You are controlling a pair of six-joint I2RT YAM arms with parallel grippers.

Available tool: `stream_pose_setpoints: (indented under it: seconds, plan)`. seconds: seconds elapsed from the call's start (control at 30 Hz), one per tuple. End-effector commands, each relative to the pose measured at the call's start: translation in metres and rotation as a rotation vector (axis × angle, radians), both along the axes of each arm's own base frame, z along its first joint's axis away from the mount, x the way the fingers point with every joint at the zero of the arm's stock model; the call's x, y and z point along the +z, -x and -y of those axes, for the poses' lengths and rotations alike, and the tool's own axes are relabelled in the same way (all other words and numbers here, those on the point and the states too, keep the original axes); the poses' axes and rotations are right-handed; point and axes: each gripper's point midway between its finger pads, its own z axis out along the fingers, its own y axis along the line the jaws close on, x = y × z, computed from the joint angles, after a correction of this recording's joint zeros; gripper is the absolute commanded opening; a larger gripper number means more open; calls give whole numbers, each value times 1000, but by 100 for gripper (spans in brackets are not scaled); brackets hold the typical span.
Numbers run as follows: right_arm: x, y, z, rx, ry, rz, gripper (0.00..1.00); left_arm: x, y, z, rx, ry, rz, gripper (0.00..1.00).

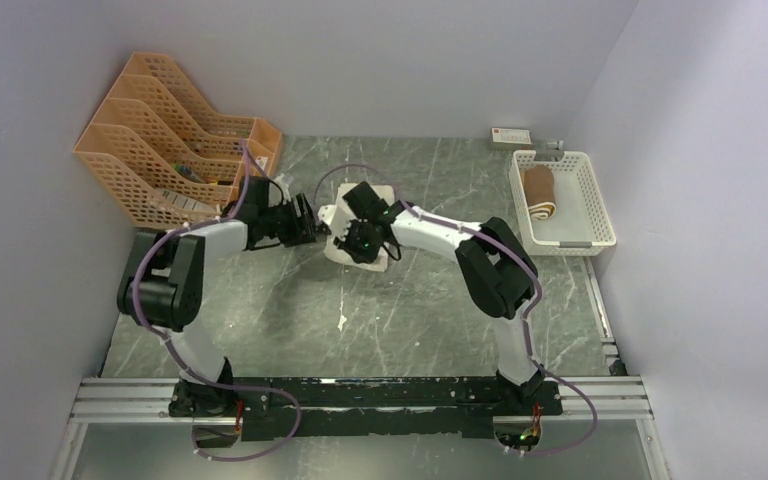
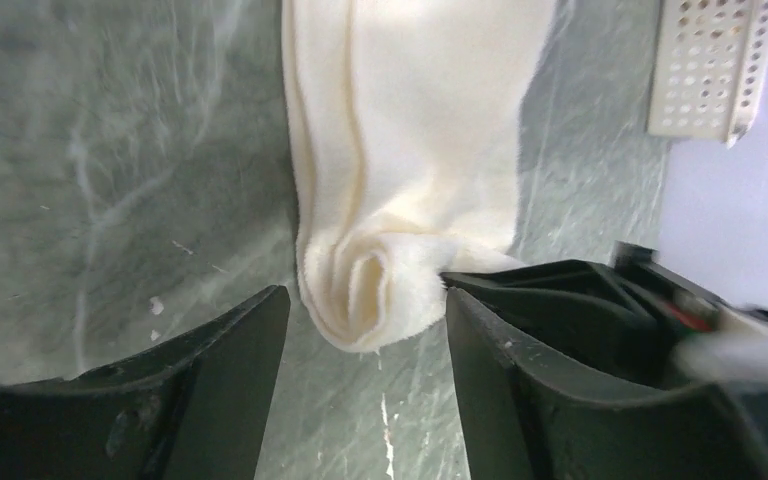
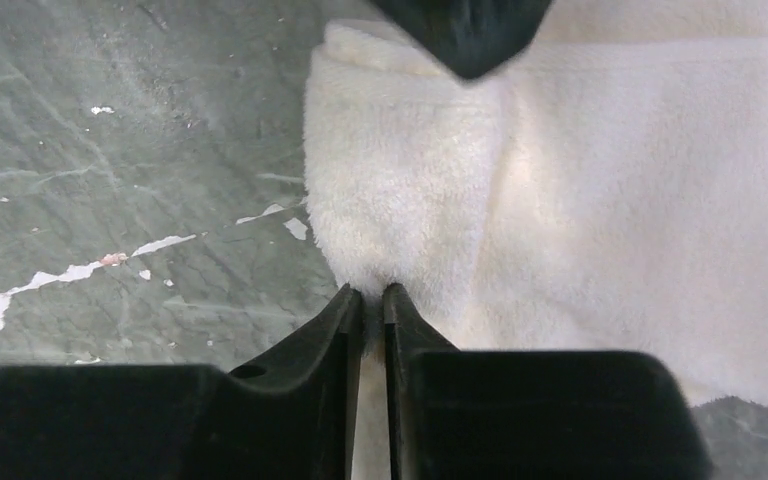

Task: Roll the towels
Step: Roll the towel at the center of the board.

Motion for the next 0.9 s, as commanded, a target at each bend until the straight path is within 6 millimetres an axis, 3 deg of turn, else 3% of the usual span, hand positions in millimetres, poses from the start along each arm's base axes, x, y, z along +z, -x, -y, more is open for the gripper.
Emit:
stream_pose_setpoints:
  seconds: [0.0,0.07,0.2,0.33,0.53,0.67,0.87]
  plan:
    - [-6,5,5,-21,-66,-199,8,51,-14,-20,16,-36,101,72]
    - [-2,4,3,-23,-99,-250,0,58,-11,-24,13,-42,112,72]
    - [13,6,-5,-26,-195,-405,0,58,0,-18,-19,7,119,72]
    - [32,0,-7,-50,-321,-593,0,42,14,-7,-44,65,90,72]
    - [55,-19,-7,-77,-483,-693,0,21,19,2,-60,59,64,72]
    - [54,-46,12,-193,-563,-798,0,18,15,14,-68,74,79,72]
    - [33,-55,15,-243,-527,-843,1,9,2,35,-95,109,78,72]
